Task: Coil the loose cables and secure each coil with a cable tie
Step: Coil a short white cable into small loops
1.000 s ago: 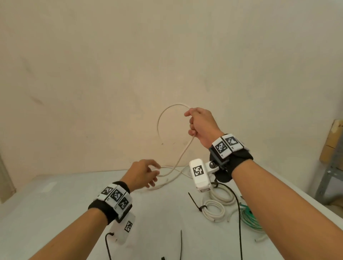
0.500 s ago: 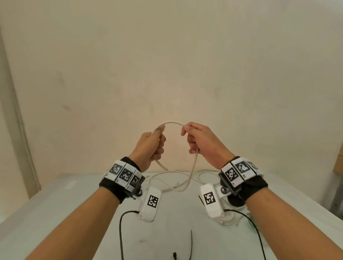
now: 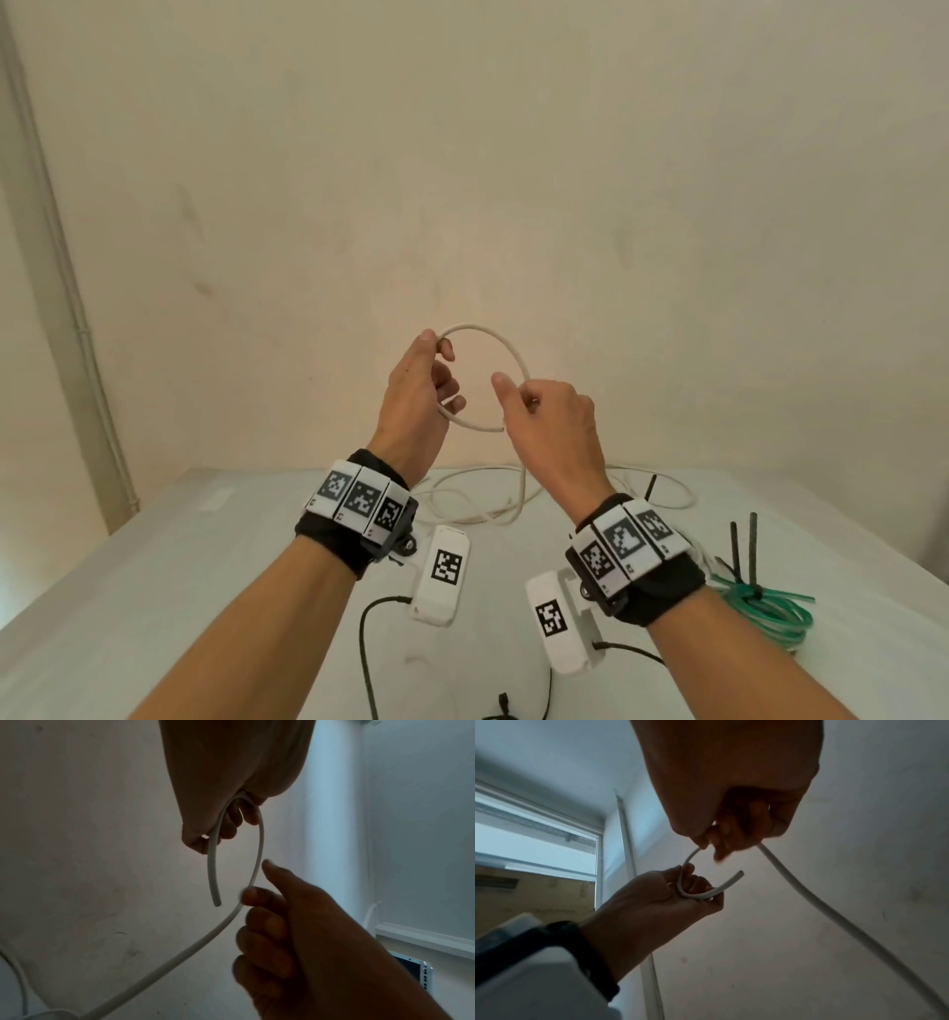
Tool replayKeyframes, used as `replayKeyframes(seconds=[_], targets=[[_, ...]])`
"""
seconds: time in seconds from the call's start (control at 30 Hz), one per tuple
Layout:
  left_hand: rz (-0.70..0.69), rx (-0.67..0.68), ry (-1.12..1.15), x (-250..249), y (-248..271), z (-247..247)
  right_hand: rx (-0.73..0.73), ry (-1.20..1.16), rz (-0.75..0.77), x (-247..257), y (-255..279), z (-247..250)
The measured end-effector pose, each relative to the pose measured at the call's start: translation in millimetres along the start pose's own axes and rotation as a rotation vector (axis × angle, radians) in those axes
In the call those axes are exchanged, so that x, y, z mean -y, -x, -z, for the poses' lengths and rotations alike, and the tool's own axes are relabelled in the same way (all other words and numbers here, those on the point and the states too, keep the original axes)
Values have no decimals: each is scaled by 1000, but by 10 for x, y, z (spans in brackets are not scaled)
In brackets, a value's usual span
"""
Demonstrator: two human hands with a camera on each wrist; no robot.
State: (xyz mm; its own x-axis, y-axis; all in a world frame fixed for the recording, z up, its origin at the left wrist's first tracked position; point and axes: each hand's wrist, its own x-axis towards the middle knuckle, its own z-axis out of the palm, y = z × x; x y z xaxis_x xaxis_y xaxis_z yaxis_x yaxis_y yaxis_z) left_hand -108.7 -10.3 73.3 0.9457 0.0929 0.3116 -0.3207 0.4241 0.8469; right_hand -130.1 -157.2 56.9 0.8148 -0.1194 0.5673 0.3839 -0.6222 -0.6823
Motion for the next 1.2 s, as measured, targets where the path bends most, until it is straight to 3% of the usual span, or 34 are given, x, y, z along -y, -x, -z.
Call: replayKeyframes(seconds=[0.1,0.17,0.37,0.6,0.8,0.93,1.2], targets=[[-52,-5,3,60,-6,1,318,-156,-165,78,41,-44],[-53,21,94,107,-14,15,391,-307,-250,81,49,-83],[18,82,303,257,-15,119,306,-625,-392,-58,11,-264],[121,6,294,482,-63,309,96,-758,-451,-330,-66,-533],[129,-7,144,711,-116,391,117,-976,-460,-544,-134,-784],[107,19,20,834,-200,502,138,-941,-395,-696,-153,-847],[38,18,-160,1065,-180,592,50,-407,-81,-918,-153,-922]])
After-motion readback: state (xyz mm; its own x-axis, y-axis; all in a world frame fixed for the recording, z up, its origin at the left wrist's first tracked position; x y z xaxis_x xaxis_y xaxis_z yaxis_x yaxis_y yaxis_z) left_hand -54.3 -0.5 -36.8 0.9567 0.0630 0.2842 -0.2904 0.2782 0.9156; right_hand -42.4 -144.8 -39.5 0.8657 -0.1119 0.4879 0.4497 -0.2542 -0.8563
